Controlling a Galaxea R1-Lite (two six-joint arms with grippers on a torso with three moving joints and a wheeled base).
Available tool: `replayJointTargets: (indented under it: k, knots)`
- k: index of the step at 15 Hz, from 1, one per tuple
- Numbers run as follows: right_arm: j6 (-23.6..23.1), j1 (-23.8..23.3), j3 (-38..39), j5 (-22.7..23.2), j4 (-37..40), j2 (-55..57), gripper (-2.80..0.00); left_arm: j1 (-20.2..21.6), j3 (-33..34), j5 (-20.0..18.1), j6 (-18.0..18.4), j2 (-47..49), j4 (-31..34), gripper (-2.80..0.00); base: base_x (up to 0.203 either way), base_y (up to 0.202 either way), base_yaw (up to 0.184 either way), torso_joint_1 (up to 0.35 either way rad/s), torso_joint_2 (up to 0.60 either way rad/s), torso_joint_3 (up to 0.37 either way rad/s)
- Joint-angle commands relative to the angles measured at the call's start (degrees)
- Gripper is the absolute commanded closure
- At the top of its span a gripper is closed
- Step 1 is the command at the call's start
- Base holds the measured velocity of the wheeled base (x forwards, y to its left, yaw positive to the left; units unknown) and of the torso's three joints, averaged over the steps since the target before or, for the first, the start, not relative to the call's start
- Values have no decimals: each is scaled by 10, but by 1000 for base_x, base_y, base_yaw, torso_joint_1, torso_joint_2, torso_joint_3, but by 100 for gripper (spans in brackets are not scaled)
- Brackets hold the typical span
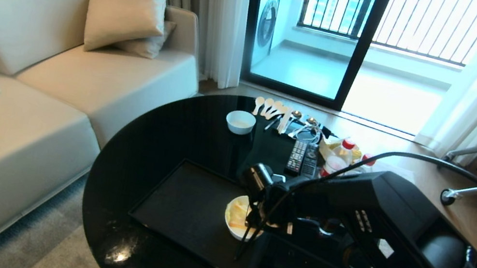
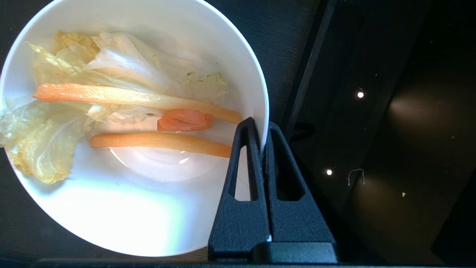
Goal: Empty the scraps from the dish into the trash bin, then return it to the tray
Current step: Pick up the bowl with leftover food
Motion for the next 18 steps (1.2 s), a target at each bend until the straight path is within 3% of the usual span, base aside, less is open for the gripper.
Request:
replayJointTargets:
  k: [1, 8, 18]
  knots:
    - [3, -1, 0, -4, 3, -14, 0, 0, 0, 0, 0, 0, 0, 0, 0, 0, 0, 0, 0, 0]
    - [59, -6, 46, -4, 12, -88, 0, 0, 0, 0, 0, 0, 0, 0, 0, 0, 0, 0, 0, 0]
    - [119, -51, 237, -4, 6, -279, 0, 0, 0, 0, 0, 0, 0, 0, 0, 0, 0, 0, 0, 0]
